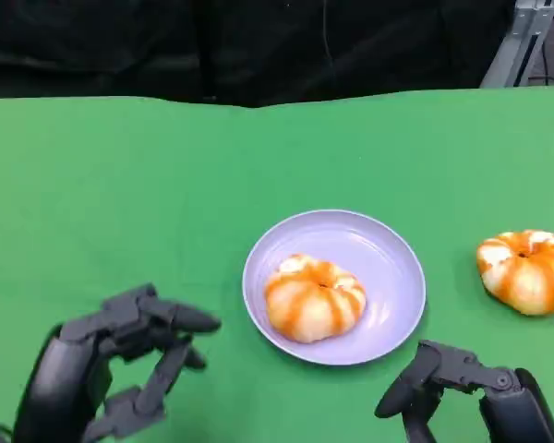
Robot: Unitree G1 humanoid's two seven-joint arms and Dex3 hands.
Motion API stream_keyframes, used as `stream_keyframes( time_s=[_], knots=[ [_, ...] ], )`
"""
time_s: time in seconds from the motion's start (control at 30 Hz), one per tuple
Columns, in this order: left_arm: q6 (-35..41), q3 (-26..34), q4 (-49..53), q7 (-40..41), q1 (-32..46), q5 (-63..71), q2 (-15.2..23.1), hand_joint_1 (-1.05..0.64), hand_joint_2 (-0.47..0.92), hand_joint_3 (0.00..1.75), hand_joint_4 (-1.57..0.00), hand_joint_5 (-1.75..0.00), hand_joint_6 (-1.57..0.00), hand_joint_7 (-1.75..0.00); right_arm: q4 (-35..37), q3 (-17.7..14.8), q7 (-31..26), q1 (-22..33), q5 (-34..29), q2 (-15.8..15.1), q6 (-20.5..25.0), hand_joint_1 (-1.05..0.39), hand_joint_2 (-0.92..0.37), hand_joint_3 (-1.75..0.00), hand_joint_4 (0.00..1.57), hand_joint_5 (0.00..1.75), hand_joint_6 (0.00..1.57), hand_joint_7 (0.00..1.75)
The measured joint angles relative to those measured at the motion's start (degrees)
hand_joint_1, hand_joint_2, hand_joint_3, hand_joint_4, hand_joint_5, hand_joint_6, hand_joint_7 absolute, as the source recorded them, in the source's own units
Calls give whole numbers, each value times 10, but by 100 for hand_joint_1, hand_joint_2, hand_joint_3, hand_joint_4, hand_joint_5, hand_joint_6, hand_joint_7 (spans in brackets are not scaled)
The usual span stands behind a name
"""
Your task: Grasp the bread from the table and place it into the plate.
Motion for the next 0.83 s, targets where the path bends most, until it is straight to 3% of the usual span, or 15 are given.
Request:
stream_keyframes(
  time_s=[0.23,0.83],
  knots=[
    [-9,-12,5,3,28,13,-8,-3,35,148,-88,-175,-78,-165,0,-8,1,3,7,-5,-1,3,-21,-143,87,151,90,123],
    [-70,-16,49,8,10,31,-11,-7,32,149,-88,-175,-79,-162,-8,-14,5,12,9,-13,-1,3,-22,-142,86,152,89,125]
  ],
)
